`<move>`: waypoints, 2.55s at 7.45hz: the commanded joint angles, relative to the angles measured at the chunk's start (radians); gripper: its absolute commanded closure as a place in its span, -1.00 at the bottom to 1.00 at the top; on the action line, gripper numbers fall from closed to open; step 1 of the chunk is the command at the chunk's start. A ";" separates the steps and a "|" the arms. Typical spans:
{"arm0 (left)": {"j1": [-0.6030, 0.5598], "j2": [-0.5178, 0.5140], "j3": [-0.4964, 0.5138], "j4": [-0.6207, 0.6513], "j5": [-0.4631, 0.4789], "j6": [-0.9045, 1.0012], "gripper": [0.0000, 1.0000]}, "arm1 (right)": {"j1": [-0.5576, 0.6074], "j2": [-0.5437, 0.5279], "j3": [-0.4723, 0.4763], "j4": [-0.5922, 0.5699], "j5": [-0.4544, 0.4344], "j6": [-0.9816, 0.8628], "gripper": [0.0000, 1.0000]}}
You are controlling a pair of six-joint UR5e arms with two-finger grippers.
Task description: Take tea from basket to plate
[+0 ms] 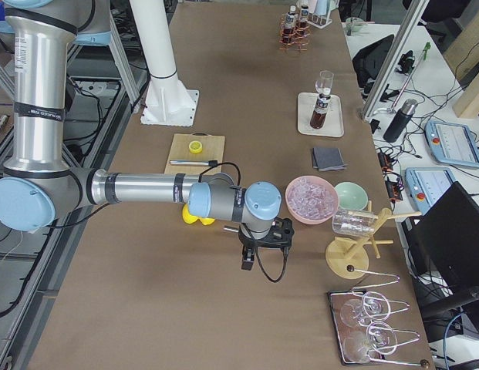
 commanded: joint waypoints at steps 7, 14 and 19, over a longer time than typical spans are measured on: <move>0.019 0.337 0.013 -0.573 0.073 -0.356 -0.96 | 0.000 -0.003 -0.007 0.000 0.001 -0.008 -1.00; 0.044 0.290 -0.020 -0.442 0.072 -0.364 -0.96 | 0.000 -0.005 -0.007 0.000 -0.001 -0.008 -1.00; 0.044 0.290 -0.025 -0.444 0.069 -0.363 -0.96 | 0.000 -0.006 -0.007 0.000 -0.002 -0.008 -1.00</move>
